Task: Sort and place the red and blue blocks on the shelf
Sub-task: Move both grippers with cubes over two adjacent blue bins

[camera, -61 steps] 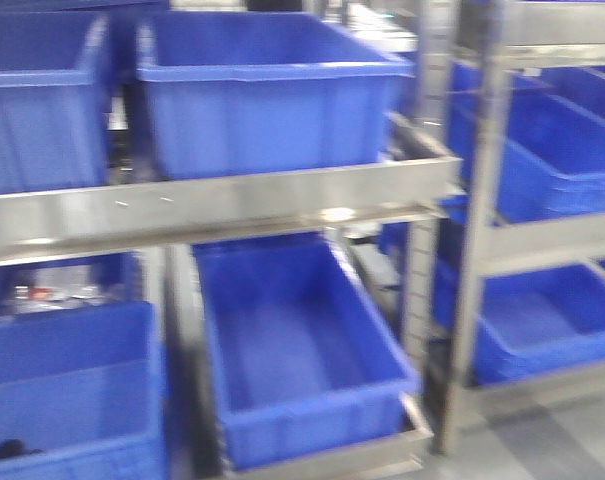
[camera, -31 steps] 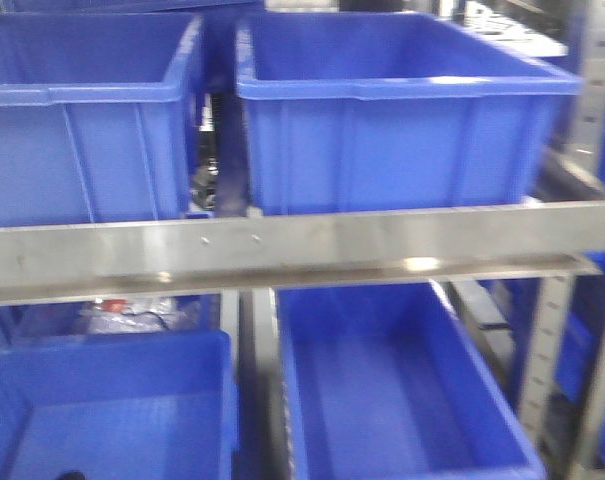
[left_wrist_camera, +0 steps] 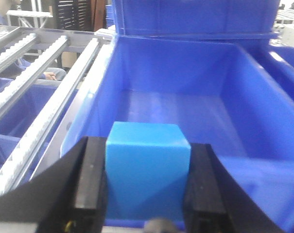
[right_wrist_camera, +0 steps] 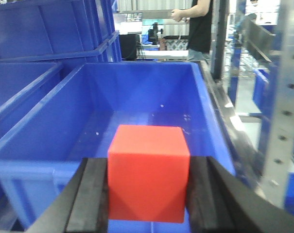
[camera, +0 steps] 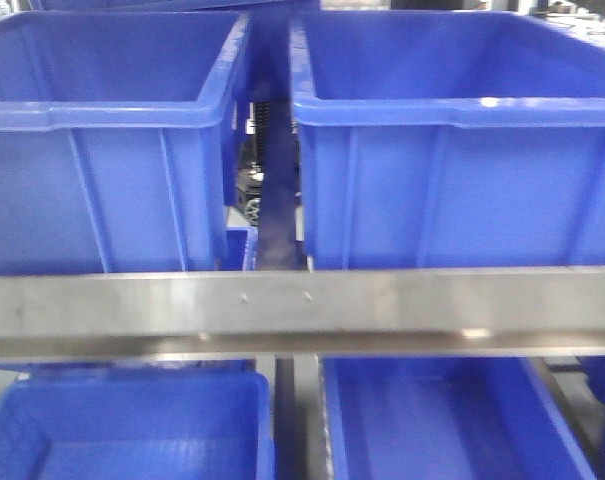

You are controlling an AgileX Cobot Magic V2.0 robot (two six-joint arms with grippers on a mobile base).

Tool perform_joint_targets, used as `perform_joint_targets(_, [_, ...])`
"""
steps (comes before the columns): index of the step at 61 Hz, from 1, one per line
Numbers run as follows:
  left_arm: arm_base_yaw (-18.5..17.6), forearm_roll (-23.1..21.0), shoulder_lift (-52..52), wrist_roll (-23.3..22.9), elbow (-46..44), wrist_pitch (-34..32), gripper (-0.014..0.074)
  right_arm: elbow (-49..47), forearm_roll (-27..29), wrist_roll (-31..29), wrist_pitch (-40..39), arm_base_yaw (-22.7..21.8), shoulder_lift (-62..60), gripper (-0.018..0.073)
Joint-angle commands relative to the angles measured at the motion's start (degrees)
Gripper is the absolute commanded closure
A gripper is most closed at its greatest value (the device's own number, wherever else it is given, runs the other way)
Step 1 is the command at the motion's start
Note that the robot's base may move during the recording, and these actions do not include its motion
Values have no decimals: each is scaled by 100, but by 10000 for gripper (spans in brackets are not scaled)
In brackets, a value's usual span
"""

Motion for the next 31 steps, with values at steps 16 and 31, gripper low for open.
perform_joint_targets(16, [5, -25, 17, -20, -163, -512, 461, -156, -34, -48, -479, -36, 57, 502])
perform_joint_targets(31, [5, -25, 17, -20, -163, -512, 461, -156, -34, -48, -479, -36, 57, 502])
